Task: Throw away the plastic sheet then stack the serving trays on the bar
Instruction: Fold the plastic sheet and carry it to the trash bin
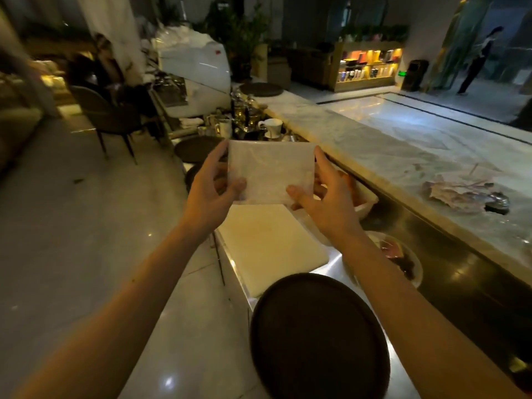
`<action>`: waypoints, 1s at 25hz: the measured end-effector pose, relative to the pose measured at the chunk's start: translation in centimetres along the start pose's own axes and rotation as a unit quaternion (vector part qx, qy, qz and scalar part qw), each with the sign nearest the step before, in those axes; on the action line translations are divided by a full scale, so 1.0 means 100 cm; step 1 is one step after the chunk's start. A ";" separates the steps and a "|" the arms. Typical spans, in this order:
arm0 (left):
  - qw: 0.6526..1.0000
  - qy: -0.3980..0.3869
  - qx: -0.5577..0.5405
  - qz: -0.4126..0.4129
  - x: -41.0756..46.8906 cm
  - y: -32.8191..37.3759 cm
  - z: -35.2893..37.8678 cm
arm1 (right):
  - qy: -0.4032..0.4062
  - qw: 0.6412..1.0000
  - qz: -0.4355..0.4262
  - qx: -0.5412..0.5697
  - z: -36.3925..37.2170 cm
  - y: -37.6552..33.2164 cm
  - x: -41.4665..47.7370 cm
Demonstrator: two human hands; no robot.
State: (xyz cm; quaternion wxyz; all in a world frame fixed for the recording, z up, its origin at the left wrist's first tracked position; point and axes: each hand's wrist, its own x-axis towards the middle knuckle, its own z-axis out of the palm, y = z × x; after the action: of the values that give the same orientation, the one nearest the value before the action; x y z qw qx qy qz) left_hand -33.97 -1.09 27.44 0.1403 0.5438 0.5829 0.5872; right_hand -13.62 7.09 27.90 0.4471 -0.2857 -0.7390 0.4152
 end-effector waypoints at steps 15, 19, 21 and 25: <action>0.932 0.288 0.177 -0.128 -0.205 0.039 -0.179 | -0.293 0.943 -0.054 0.149 0.195 -0.073 -0.072; 0.892 0.353 0.233 -0.158 -0.281 0.065 -0.232 | -0.360 0.915 -0.091 0.156 0.265 -0.115 -0.118; 0.877 0.375 0.252 -0.166 -0.314 0.078 -0.252 | -0.387 0.900 -0.110 0.166 0.293 -0.131 -0.142; 0.838 0.429 0.281 -0.189 -0.405 0.108 -0.300 | -0.453 0.859 -0.135 0.195 0.356 -0.173 -0.213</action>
State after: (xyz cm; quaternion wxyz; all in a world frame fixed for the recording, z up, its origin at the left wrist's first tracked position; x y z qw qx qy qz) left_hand -38.02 -52.39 25.37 -0.1742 0.1331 0.8163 0.5343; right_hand -37.12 -31.10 24.79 0.1612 0.1294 -0.7949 0.5705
